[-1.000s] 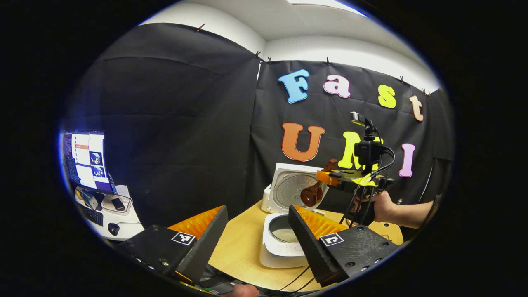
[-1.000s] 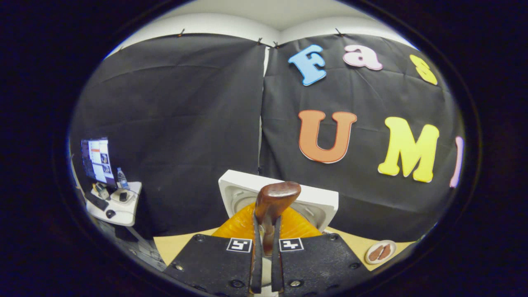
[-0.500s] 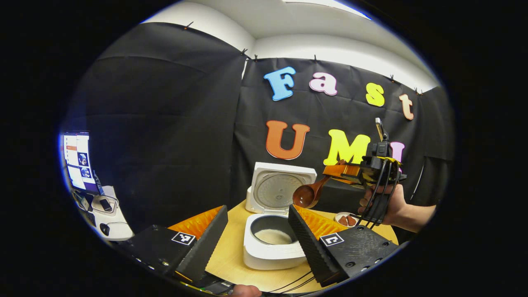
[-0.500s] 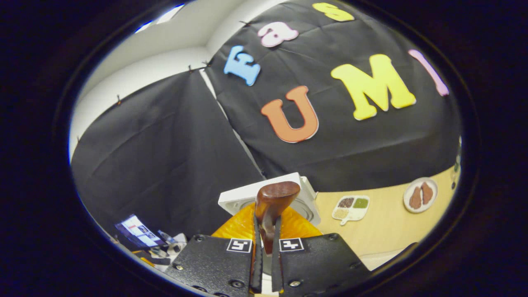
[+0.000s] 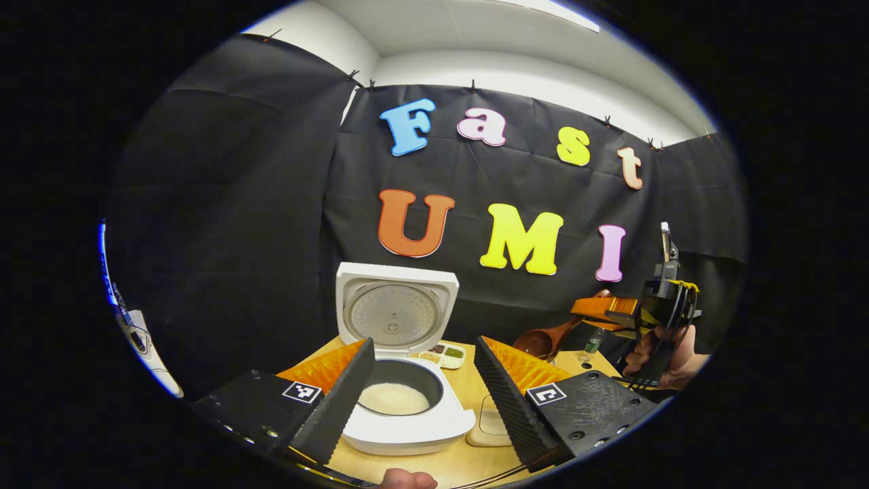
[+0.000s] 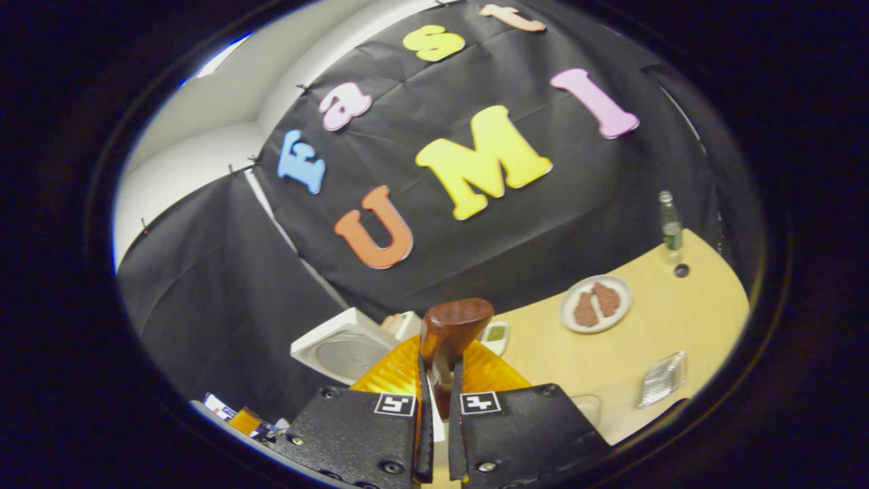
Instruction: Close the left gripper, press the button to open the rice cooker; take a wooden spoon from the chopstick holder with the right hand, scoop a spoonful of rice and pour it into the rice cooker, then put the wooden spoon back into the chopstick holder.
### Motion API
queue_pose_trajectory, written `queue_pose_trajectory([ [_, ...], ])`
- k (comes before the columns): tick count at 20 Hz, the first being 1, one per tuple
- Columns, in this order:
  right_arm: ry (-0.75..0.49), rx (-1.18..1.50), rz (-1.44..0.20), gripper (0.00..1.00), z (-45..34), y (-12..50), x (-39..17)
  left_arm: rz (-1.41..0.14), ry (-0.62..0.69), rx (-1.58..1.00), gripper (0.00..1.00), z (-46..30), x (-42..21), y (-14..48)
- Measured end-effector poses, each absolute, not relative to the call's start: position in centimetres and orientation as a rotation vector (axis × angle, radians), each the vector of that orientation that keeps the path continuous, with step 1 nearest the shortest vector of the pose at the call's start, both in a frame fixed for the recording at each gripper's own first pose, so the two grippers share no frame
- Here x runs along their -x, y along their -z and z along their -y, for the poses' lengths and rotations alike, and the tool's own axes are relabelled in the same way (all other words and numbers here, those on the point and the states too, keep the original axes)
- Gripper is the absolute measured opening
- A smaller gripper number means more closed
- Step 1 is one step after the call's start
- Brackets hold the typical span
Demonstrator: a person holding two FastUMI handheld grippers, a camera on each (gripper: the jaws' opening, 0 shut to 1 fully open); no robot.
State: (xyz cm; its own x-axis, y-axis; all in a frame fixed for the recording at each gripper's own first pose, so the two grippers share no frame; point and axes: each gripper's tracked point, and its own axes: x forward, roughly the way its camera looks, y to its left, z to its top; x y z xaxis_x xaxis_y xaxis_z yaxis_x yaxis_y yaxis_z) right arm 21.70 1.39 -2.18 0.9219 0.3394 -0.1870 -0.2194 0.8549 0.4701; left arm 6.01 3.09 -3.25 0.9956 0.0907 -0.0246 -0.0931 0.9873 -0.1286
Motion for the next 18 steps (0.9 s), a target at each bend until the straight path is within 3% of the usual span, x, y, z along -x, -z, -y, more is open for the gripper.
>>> queue_pose_trajectory([
  [9, 0.145, -0.474, -0.287, 0.11, 19.0, 9.8, -19.8, -0.058, 0.035, 0.125, 0.94, 1.8, -11.7, 4.3],
  [18, 0.196, -0.455, -0.392, 0.11, 22.1, 17.4, -23.5, -0.088, -0.015, 0.091, 0.94, 1.7, -11.5, 4.3],
])
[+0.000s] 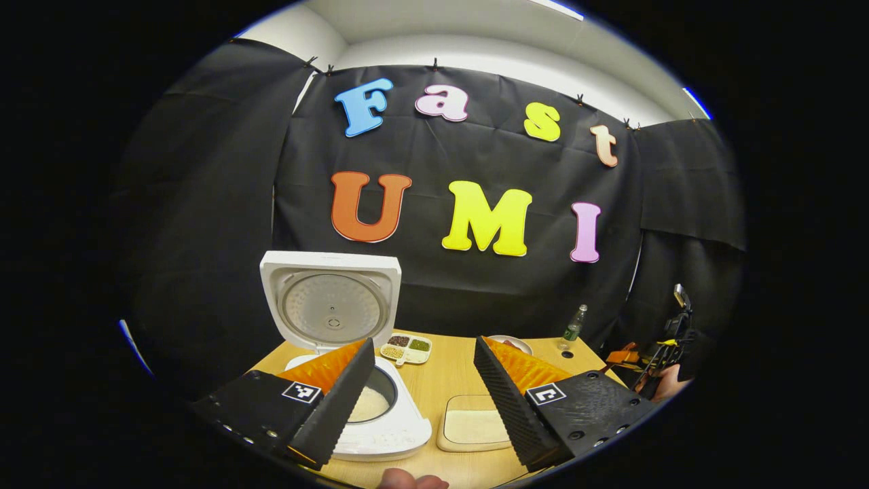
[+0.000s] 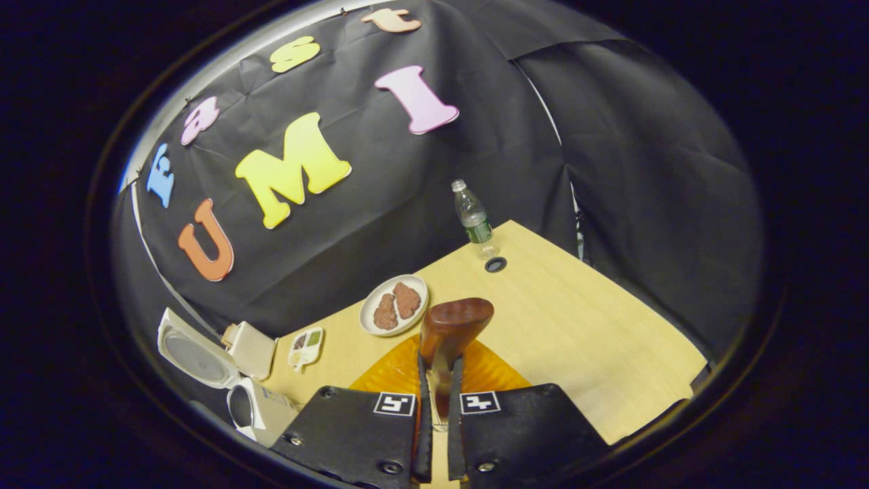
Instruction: Close the left gripper, press the button to open the rice cooker; take a wooden spoon from the chopstick holder with the right hand, scoop a spoonful of rice and pour it into the rice cooker, then put the wooden spoon back into the chopstick holder.
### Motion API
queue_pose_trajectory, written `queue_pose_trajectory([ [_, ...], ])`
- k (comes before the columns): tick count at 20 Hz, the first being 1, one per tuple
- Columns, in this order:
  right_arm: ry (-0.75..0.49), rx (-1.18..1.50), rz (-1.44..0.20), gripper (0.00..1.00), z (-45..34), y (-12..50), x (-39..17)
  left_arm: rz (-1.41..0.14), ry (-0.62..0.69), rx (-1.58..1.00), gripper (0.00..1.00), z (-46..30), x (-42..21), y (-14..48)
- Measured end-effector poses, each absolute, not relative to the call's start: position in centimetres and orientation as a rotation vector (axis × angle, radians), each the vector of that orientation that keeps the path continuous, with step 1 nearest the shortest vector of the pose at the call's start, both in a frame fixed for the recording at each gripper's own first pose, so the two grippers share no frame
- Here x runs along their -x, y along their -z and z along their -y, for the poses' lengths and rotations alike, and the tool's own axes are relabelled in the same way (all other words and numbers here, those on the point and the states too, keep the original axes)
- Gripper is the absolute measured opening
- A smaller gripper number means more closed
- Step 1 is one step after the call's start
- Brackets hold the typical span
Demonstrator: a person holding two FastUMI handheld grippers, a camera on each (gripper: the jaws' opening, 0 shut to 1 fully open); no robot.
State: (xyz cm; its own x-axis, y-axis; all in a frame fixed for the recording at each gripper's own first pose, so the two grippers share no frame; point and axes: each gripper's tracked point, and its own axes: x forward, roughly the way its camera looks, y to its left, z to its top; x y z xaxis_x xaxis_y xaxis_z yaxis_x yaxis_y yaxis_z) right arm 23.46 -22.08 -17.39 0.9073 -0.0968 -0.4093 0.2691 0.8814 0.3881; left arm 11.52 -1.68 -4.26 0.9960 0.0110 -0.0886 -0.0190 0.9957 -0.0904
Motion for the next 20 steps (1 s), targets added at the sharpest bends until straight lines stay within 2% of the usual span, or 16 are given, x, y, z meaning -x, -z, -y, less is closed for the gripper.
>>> queue_pose_trajectory([
  [6, 0.181, -0.447, -0.447, 0.12, 22.1, 21.8, -25.0, -0.112, -0.065, 0.08, 0.94, 0.9, -10.7, 4.2],
  [11, 0.161, -0.452, -0.464, 0.16, 21.9, 23.1, -26.1, -0.133, -0.094, 0.09, 0.94, 0.7, -10.3, 4.6],
  [13, 0.114, -0.456, -0.444, 0.19, 21.0, 22.2, -26.1, -0.128, -0.099, 0.094, 0.94, 0.7, -10.3, 4.1],
  [15, 0.083, -0.425, -0.43, 0.28, 20.5, 21.4, -26.2, -0.114, -0.099, 0.094, 0.94, 0.8, -10.4, 3.5],
  [16, 0.09, -0.393, -0.422, 0.44, 20.7, 21.2, -26.3, -0.106, -0.097, 0.093, 0.94, 0.7, -10.4, 3.3],
  [17, 0.097, -0.367, -0.404, 0.48, 21.0, 20.2, -26.3, -0.097, -0.096, 0.091, 0.94, 0.6, -10.6, 3.0],
  [20, 0.138, -0.289, -0.346, 0.77, 22.0, 17.7, -25.7, -0.071, -0.095, 0.086, 0.94, 0.3, -11.1, 2.1],
])
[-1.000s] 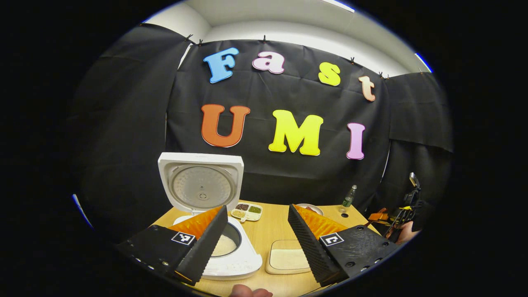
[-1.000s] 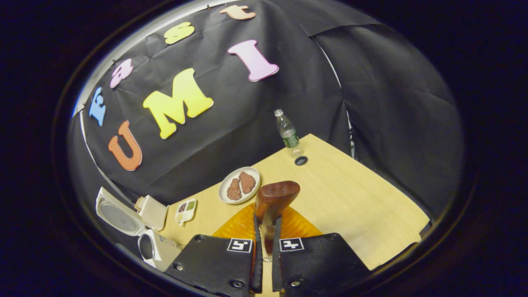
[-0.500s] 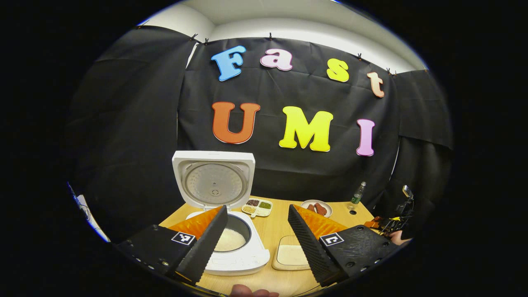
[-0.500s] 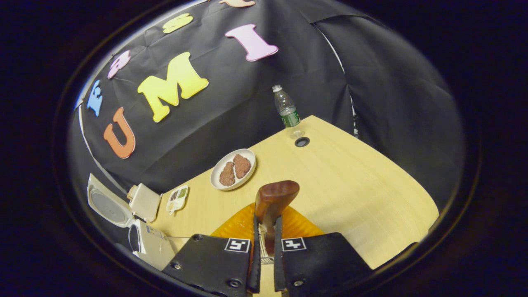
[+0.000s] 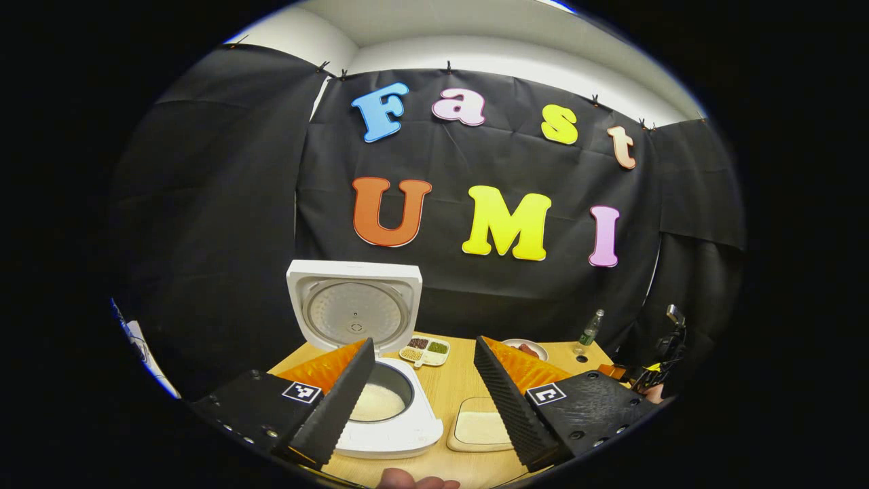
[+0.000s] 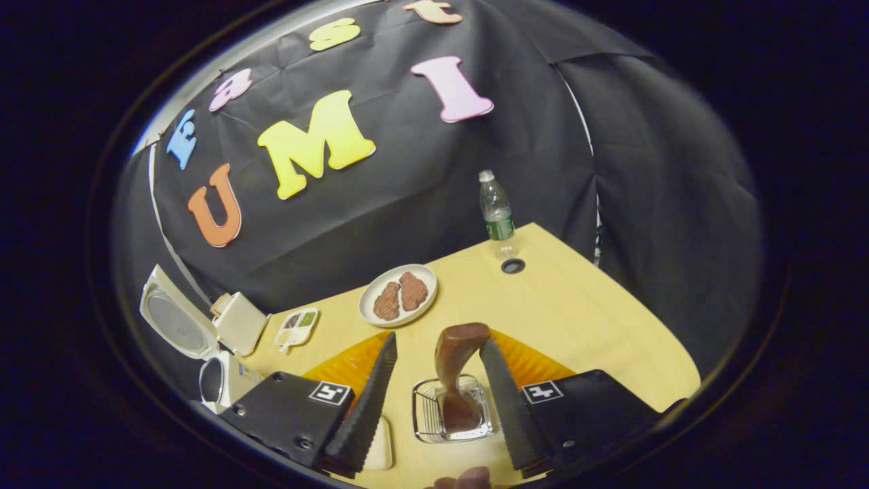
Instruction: Close the left gripper, press the button to open the rice cooker; take a wooden spoon from the chopstick holder with the right hand, scoop a spoonful of rice and pour it into the rice cooker, then put the wooden spoon back into the chopstick holder.
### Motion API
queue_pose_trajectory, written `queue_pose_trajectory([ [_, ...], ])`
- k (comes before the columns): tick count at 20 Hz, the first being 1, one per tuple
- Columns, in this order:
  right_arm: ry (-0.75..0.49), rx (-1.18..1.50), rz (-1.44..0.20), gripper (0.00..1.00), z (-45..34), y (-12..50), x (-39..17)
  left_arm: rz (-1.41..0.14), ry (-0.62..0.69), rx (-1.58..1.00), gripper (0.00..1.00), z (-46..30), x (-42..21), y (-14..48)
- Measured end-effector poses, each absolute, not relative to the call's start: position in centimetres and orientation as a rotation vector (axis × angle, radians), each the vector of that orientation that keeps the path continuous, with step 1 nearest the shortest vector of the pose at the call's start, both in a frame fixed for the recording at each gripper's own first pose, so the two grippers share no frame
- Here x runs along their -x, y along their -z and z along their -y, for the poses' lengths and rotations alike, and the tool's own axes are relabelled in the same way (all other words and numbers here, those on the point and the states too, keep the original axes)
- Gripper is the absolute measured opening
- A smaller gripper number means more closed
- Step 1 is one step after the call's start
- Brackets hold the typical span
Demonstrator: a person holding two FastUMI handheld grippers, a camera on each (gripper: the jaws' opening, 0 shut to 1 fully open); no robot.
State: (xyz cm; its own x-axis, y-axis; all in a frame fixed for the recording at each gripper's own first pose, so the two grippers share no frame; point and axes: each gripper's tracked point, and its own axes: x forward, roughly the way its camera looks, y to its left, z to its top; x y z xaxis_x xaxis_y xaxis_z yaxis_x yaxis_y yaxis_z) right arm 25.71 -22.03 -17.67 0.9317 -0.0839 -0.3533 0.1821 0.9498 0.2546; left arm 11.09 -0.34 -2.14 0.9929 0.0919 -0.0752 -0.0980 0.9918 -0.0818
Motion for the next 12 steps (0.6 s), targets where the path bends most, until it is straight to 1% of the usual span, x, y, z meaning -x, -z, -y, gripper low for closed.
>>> queue_pose_trajectory([
  [2, 0.166, -0.23, -0.285, 0.78, 22.8, 15.2, -25.2, -0.047, -0.094, 0.079, 0.94, 0.0, -11.8, 1.3],
  [5, 0.18, -0.134, -0.197, 0.78, 22.7, 11.2, -23.7, 0.004, -0.117, 0.068, 0.94, -1.6, -13.1, -0.8],
  [6, 0.186, -0.102, -0.168, 0.83, 22.6, 9.9, -23.1, 0.013, -0.13, 0.068, 0.94, -2.3, -13.9, -1.4],
  [8, 0.196, -0.049, -0.126, 1.0, 21.8, 7.8, -22.1, 0.038, -0.154, 0.065, 0.94, -3.9, -15.4, -3.2],
  [11, 0.181, -0.02, -0.086, 1.0, 19.6, 5.6, -19.5, 0.096, -0.187, 0.052, 0.94, -6.5, -18.1, -6.0],
  [12, 0.173, -0.019, -0.081, 0.97, 18.9, 5.1, -18.6, 0.108, -0.196, 0.036, 0.94, -7.4, -19.1, -6.7],
])
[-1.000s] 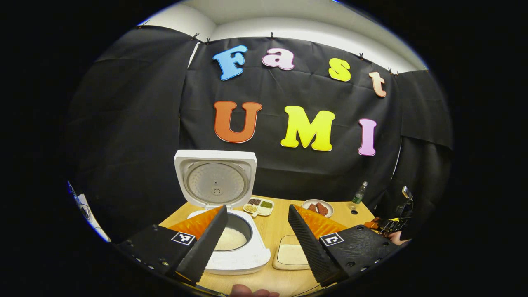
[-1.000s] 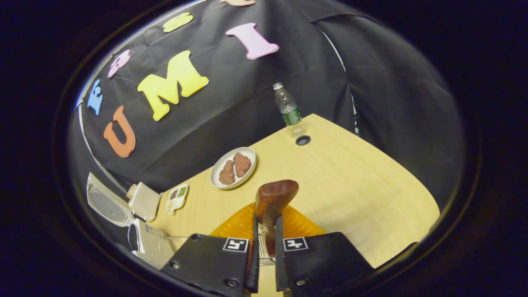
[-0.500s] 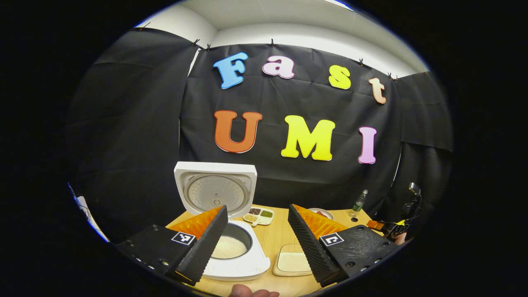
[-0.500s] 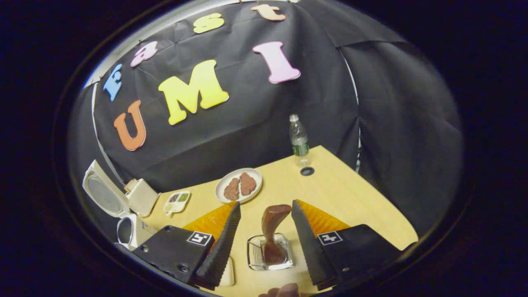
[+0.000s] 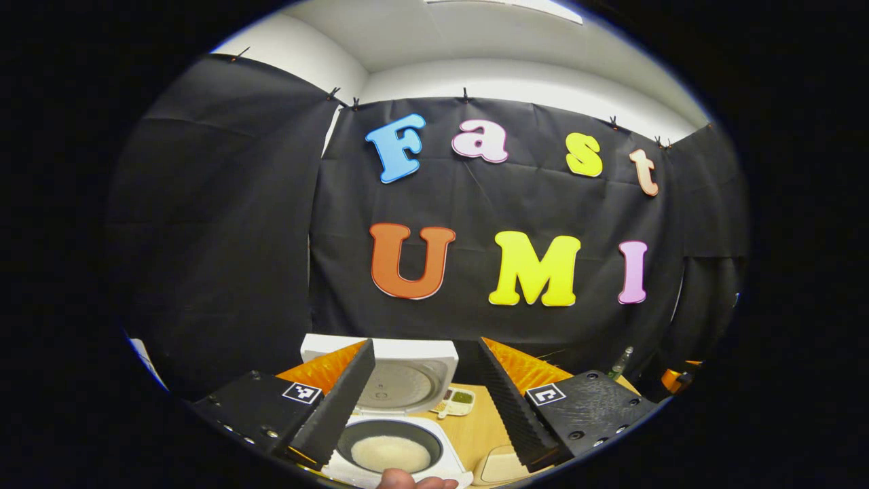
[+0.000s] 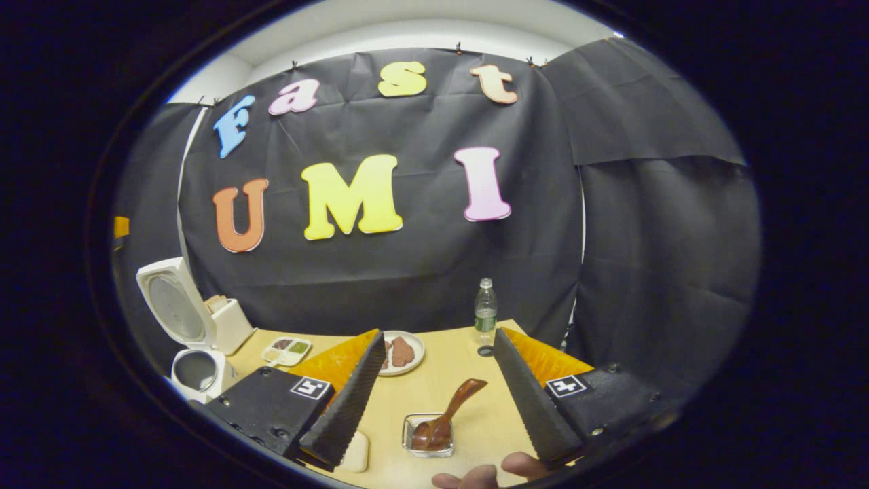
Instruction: Close the left gripper, press the button to open the rice cooker; take a wooden spoon from the chopstick holder with the right hand, scoop a spoonful of rice and pour it into the rice cooker, then put the wooden spoon back into the chopstick holder.
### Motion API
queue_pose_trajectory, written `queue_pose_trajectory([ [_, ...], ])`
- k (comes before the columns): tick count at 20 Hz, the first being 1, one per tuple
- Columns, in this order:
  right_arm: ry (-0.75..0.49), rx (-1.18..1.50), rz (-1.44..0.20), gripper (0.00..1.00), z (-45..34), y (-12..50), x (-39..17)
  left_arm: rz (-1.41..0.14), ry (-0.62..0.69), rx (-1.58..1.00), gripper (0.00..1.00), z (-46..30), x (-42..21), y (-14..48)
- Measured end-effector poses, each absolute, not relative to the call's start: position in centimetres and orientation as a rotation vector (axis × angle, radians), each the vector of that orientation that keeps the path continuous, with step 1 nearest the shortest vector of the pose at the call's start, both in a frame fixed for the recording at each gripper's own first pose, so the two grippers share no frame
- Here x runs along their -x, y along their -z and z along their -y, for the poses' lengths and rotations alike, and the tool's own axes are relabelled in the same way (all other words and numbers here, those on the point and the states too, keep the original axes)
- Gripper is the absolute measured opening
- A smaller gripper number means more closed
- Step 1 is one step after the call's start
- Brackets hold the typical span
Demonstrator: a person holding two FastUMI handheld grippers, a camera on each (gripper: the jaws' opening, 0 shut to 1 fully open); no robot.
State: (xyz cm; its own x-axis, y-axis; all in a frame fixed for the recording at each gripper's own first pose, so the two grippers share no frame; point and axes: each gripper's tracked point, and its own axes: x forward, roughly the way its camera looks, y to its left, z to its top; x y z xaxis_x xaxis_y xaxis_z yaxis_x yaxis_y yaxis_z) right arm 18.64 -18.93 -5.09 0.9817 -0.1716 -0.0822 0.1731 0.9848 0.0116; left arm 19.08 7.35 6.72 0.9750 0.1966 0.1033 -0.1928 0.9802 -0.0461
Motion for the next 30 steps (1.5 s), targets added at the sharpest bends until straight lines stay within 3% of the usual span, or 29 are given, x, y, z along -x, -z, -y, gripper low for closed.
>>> queue_pose_trajectory([
  [4, 0.158, -0.048, -0.072, 1.0, 16.8, 4.3, -15.5, 0.127, -0.204, 0.025, 0.94, -10.0, -23.4, -7.4],
  [7, 0.178, -0.068, -0.07, 0.96, 16.3, 4.5, -13.1, 0.058, -0.224, 0.013, 0.94, -12.4, -26.8, -5.2],
  [17, 0.306, -0.067, -0.127, 1.0, 17.4, 6.5, -8.5, -0.167, -0.275, 0.069, 0.94, -16.9, -32.8, 0.5],
  [22, 0.273, -0.053, -0.137, 1.0, 15.7, 6.7, -9.3, -0.264, -0.3, 0.082, 0.96, -16.7, -31.7, 1.6],
  [30, 0.081, -0.021, -0.182, 0.97, 9.7, 7.3, -12.8, -0.474, -0.257, 0.19, 0.96, -12.3, -22.5, 6.0],
])
